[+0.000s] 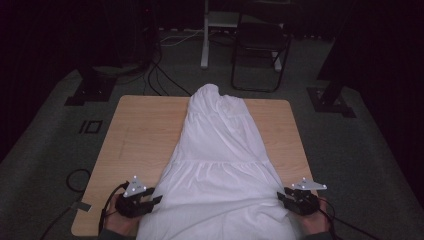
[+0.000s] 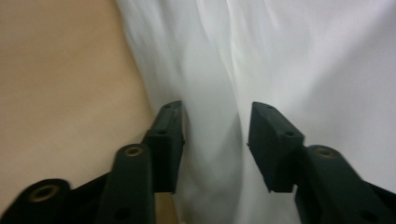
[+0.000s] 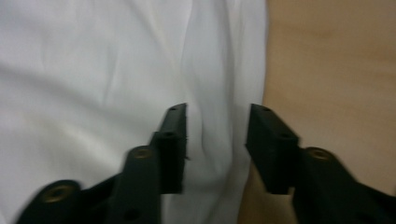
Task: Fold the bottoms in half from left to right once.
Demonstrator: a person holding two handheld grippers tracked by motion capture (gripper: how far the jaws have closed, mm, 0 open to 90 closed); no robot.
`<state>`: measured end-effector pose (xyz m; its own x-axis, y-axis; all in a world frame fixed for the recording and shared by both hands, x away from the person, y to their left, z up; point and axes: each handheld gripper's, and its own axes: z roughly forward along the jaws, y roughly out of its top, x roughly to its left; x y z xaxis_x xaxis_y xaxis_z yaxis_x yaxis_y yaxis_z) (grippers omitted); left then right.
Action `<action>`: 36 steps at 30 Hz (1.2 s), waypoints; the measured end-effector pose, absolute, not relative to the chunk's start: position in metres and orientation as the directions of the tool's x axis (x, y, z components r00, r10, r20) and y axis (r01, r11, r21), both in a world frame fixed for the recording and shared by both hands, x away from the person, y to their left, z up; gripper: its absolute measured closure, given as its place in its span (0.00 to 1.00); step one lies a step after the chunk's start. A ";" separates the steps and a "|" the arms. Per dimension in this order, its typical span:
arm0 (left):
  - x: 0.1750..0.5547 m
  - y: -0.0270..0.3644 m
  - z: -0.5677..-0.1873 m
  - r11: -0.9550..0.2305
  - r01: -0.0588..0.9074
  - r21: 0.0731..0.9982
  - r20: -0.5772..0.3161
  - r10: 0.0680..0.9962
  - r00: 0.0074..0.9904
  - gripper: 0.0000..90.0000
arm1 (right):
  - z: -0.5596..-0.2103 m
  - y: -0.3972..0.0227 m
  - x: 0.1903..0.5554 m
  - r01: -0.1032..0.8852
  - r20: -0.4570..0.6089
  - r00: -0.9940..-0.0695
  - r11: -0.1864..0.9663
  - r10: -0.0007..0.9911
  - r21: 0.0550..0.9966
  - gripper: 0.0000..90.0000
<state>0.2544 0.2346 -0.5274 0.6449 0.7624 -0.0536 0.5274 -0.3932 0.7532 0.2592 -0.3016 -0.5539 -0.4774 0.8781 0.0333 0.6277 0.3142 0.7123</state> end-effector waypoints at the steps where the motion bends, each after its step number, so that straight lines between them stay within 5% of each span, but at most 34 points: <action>1: 0.259 0.235 -0.524 -0.384 0.519 0.763 -0.049 0.767 0.639 0.57 | -0.548 -0.301 0.264 0.610 0.040 -0.481 0.301 0.876 0.733 0.58; 12: 0.347 0.202 -0.529 -0.397 0.561 0.726 -0.027 0.799 0.600 0.57 | -0.522 -0.252 0.370 0.537 0.057 -0.560 0.309 0.827 0.785 0.60; 28: 0.368 0.189 -0.547 -0.378 0.602 0.704 -0.061 0.812 0.581 0.55 | -0.541 -0.209 0.445 0.611 0.143 -0.535 0.264 0.833 0.746 0.53; 30: 0.369 0.189 -0.548 -0.384 0.601 0.701 -0.057 0.810 0.584 0.55 | -0.544 -0.205 0.449 0.630 0.160 -0.539 0.269 0.827 0.729 0.61; 33: 0.368 0.189 -0.548 -0.375 0.602 0.705 -0.062 0.813 0.578 0.54 | -0.544 -0.198 0.446 0.623 0.098 -0.552 0.332 0.828 0.709 0.95; 36: 0.366 0.189 -0.548 -0.371 0.599 0.710 -0.065 0.812 0.579 0.53 | -0.532 -0.200 0.436 0.573 0.041 -0.555 0.346 0.831 0.743 0.99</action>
<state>0.3659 0.1888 -0.5482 0.5794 0.8124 -0.0648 0.5989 -0.3705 0.7099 0.4355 -0.2000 -0.5319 -0.5554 0.8306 0.0415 0.5733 0.3462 0.7426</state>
